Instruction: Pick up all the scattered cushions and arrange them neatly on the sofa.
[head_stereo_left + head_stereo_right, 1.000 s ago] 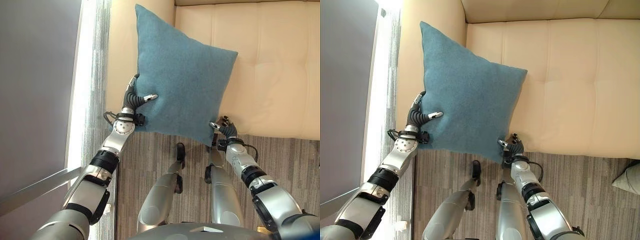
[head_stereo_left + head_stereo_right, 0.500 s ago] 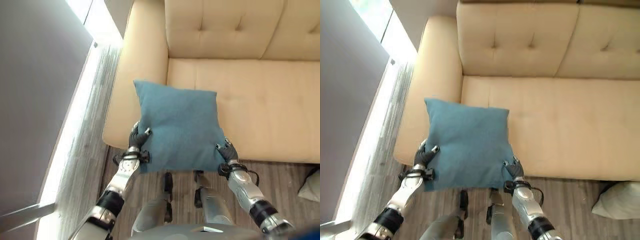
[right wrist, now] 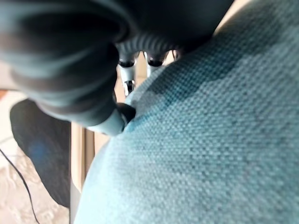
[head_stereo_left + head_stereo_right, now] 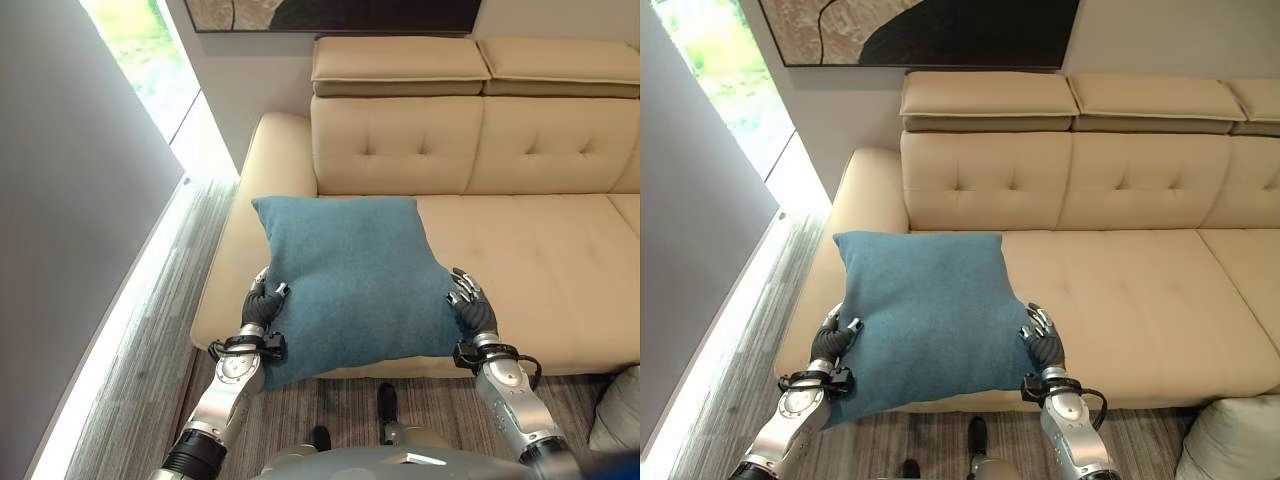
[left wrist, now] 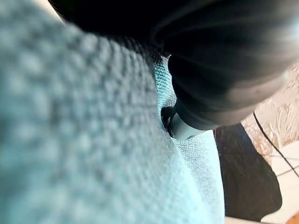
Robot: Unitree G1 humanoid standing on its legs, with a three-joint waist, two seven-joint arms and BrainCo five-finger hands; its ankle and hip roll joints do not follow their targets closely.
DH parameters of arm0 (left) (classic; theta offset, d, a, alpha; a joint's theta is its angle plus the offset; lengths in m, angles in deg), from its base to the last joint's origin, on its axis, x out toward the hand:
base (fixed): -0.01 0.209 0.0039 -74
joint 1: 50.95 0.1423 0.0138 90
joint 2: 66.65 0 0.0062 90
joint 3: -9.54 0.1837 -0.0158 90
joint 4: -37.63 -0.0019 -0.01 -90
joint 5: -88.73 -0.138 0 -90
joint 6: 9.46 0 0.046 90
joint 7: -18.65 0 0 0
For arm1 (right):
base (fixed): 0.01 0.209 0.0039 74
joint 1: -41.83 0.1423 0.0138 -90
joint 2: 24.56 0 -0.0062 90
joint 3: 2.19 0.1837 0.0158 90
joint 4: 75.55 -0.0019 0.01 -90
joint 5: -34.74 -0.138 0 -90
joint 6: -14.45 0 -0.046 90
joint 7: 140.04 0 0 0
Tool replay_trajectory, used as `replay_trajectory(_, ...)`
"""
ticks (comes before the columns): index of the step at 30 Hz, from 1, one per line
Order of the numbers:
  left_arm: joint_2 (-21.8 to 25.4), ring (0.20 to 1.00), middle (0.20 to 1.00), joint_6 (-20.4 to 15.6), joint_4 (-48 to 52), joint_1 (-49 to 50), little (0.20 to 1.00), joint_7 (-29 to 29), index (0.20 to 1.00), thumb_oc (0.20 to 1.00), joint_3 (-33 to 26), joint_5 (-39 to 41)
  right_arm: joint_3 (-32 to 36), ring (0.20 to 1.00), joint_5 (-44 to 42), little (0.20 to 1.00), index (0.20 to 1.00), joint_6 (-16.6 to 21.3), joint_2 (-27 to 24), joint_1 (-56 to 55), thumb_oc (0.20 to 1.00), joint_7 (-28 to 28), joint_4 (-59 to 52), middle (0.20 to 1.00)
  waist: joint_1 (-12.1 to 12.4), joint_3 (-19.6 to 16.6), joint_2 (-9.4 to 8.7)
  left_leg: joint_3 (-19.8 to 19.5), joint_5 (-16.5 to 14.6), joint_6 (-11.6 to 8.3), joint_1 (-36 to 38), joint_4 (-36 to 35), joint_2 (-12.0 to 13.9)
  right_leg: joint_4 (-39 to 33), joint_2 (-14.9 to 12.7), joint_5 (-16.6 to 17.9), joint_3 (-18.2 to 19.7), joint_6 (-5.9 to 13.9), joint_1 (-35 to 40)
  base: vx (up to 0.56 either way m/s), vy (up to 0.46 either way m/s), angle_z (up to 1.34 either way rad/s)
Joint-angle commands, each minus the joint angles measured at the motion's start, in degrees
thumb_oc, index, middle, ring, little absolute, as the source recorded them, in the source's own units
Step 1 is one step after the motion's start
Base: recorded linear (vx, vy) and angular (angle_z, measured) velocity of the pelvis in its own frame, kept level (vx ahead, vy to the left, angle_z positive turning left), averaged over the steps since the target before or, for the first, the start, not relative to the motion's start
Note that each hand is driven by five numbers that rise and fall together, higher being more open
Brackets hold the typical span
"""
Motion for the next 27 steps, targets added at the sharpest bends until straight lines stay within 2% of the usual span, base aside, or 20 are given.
replay_trajectory(1, 0.87, 0.200, 0.200, -4.89, 7.64, -4.90, 0.200, -1.85, 0.200, 0.200, 0.50, -1.02, -0.04, 0.200, 0.73, 0.200, 0.200, 4.19, 0.95, 6.30, 0.200, 2.99, -5.43, 0.200, 0.63, 1.27, 2.64, -2.82, -1.60, 0.14, -0.34, 0.87, 2.07, 10.23, -2.75, -7.02, -1.84, 5.73, 4.44, -0.05, -0.021, -0.62)
replay_trajectory(3, 0.87, 0.200, 0.200, -4.90, 7.62, -4.93, 0.200, -1.85, 0.200, 0.200, 0.50, -1.01, -0.04, 0.200, 0.73, 0.200, 0.200, 4.19, 0.95, 6.32, 0.200, 2.99, -5.42, 0.200, 0.65, 1.31, 2.63, -2.80, -1.61, 0.14, -0.32, 0.87, 2.06, 10.37, -2.76, -7.10, -1.80, 5.73, 4.39, -0.05, -0.068, -0.45)
replay_trajectory(7, 0.19, 0.200, 0.200, -5.30, 7.36, -8.21, 0.200, -0.67, 0.200, 0.200, 2.62, -0.62, -0.68, 0.200, 0.69, 0.200, 0.200, 4.26, 0.73, 6.76, 0.200, 2.46, -6.90, 0.200, 0.24, 1.47, 1.82, -2.80, -1.61, -1.18, -0.56, 1.63, 3.40, 8.07, -4.35, -7.38, -4.15, 4.97, 5.19, 0.00, -0.203, 0.02)
replay_trajectory(9, -0.39, 0.200, 0.200, -5.48, 7.44, -9.14, 0.200, -0.36, 0.200, 0.200, 3.33, 0.07, -0.73, 0.200, 0.72, 0.200, 0.200, 4.23, -0.06, 6.84, 0.200, 2.23, -7.31, 0.200, 0.11, 1.40, 1.36, -3.12, -1.52, -2.37, -0.79, 2.25, 4.64, 7.64, -3.88, -7.67, -4.48, 4.40, 5.49, 0.09, -0.312, 0.12)
replay_trajectory(12, -1.73, 0.200, 0.200, -5.43, 7.20, -11.29, 0.200, -0.12, 0.200, 0.200, 5.72, 0.28, 0.16, 0.200, 0.75, 0.200, 0.200, 4.30, -2.12, 5.24, 0.200, 1.94, -8.96, 0.200, -1.61, 1.23, 1.16, -3.75, -0.92, -4.56, -1.37, 4.59, 7.78, 6.81, -1.50, -9.57, -5.16, 2.23, 7.13, 0.11, -0.354, 0.23)
replay_trajectory(16, -2.69, 0.200, 0.200, -5.32, 6.13, -14.11, 0.200, 0.06, 0.200, 0.200, 7.40, 0.65, 1.57, 0.200, 0.41, 0.200, 0.200, 4.54, -3.63, 4.37, 0.200, 1.42, -9.67, 0.200, -3.35, 1.89, 0.53, -2.84, -1.48, -5.42, -5.10, 11.95, 9.16, 6.62, -1.01, -10.38, -6.26, 0.68, 7.82, 0.03, -0.219, 0.31)
replay_trajectory(17, -2.82, 0.200, 0.200, -5.20, 5.97, -14.52, 0.200, -0.17, 0.200, 0.200, 7.99, 0.65, 1.84, 0.200, 0.56, 0.200, 0.200, 4.45, -4.17, 4.61, 0.200, 1.17, -9.66, 0.200, -3.36, 2.41, 0.56, -2.94, -1.73, -4.89, -6.41, 14.03, 8.37, 6.02, -0.95, -10.69, -6.46, 0.18, 8.70, 0.06, -0.116, 0.13)
replay_trajectory(19, -2.95, 0.200, 0.200, -4.84, 6.17, -13.75, 0.200, -0.66, 0.200, 0.200, 8.06, 0.38, 1.94, 0.200, 0.41, 0.200, 0.200, 4.53, -4.17, 5.06, 0.200, 1.10, -9.51, 0.200, -2.37, 2.45, 0.60, -5.66, -2.07, -3.62, -9.22, 12.65, 4.21, 4.99, -0.38, -10.85, -6.03, 0.10, 9.60, 0.11, -0.083, 0.00)
replay_trajectory(20, -2.94, 0.200, 0.200, -4.83, 6.19, -13.72, 0.200, -0.66, 0.200, 0.200, 8.06, 0.38, 1.93, 0.200, 0.41, 0.200, 0.200, 4.53, -4.16, 5.04, 0.200, 1.10, -9.51, 0.200, -2.40, 2.44, 0.56, -5.68, -2.03, -3.59, -9.15, 12.55, 4.15, 4.95, -0.44, -10.87, -6.05, 0.13, 9.66, 0.19, -0.027, -0.12)
replay_trajectory(23, -2.58, 0.200, 0.200, -3.58, 6.26, -12.49, 0.200, -1.08, 0.200, 0.200, 7.44, 0.43, 2.00, 0.200, 0.35, 0.200, 0.200, 3.92, -3.48, 5.30, 0.200, 0.58, -8.92, 0.200, -0.24, 2.84, 0.77, -5.91, 3.56, -3.51, -16.13, 9.60, 1.74, 4.13, 1.25, -12.06, -4.68, 0.20, 12.38, 0.18, 0.014, -0.18)
replay_trajectory(25, -2.42, 0.200, 0.200, -3.64, 6.84, -11.80, 0.200, -1.16, 0.200, 0.200, 6.67, 0.38, 1.84, 0.200, 0.41, 0.200, 0.200, 3.72, -2.79, 5.34, 0.200, 0.72, -9.08, 0.200, 1.07, 2.74, 0.89, -6.95, 4.20, -3.43, -15.93, 7.84, 1.44, 4.69, 1.78, -13.08, -3.13, 0.28, 13.10, 0.24, 0.085, -0.54)
replay_trajectory(27, -1.69, 0.200, 0.200, -3.51, 7.55, -9.51, 0.200, -1.56, 0.200, 0.200, 5.96, -0.01, 1.21, 0.200, 1.60, 0.200, 0.200, 3.45, -1.63, 4.93, 0.200, 1.48, -8.88, 0.200, 1.62, 0.86, 0.72, -6.75, 3.66, -2.07, -12.20, 5.89, 0.96, 6.56, 0.39, -14.67, -2.56, 1.20, 14.50, 0.43, 0.228, -0.57)
